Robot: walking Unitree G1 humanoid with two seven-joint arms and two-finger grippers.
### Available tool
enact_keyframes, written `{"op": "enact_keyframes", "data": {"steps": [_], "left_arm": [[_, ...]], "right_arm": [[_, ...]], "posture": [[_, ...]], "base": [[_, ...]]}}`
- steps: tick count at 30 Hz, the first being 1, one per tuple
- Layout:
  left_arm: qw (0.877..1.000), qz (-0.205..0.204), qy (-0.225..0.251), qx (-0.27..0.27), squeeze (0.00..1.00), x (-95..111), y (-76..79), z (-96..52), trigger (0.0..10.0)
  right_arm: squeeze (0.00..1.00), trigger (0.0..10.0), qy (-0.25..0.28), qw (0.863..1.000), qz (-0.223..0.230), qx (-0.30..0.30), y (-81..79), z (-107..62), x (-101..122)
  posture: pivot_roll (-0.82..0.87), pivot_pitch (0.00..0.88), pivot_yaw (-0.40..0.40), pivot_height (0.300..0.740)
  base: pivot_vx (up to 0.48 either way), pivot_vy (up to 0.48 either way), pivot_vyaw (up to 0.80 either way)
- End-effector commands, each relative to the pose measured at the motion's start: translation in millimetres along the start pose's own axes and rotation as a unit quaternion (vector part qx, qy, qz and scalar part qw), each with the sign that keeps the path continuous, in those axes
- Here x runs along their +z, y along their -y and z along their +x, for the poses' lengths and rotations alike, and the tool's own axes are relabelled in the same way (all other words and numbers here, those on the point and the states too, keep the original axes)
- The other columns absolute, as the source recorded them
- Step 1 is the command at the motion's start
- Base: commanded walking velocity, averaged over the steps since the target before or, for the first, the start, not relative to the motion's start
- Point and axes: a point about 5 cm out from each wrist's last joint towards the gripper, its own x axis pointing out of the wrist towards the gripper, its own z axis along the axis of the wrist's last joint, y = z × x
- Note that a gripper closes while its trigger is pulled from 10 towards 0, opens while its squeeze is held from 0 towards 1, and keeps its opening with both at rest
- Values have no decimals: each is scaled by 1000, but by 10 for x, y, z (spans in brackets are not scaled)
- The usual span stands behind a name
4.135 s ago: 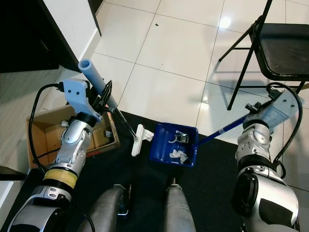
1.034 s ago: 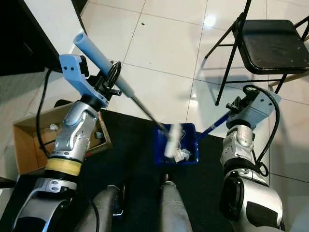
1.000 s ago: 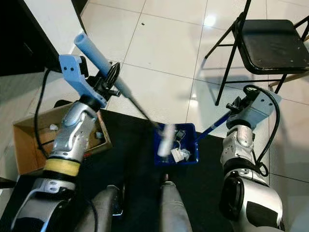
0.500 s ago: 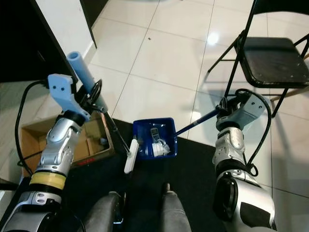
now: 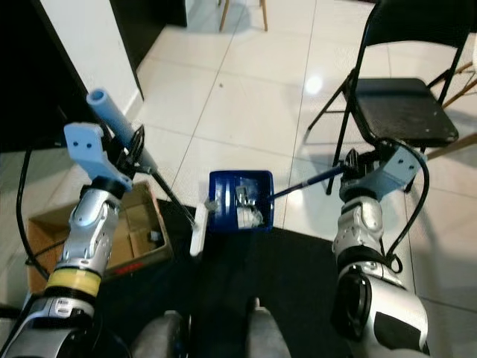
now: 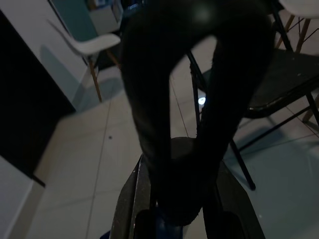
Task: Sweep floor
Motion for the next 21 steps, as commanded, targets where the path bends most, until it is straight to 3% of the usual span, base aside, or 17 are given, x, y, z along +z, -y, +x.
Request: {"op": "enact_keyframes", "data": {"steps": [1, 12, 21], "left_arm": [[1000, 0, 0, 16, 0, -44, -44, -46, 10000], [994, -21, -57, 92, 0, -372, -215, -215, 10000], [993, 1, -68, 93, 0, -435, -231, -245, 10000]], "right_arm": [[0, 10000, 35, 999, 26, -3, 12, 24, 102], [0, 10000, 13, 999, 36, 14, -93, -50, -74], [0, 10000, 2, 999, 36, 16, -100, -91, -147]], "posture": [[1, 70, -3, 740], [-4, 24, -7, 740], [-5, 13, -6, 740]], "base": [[0, 0, 0], [0, 0, 0], [0, 0, 0]]}}
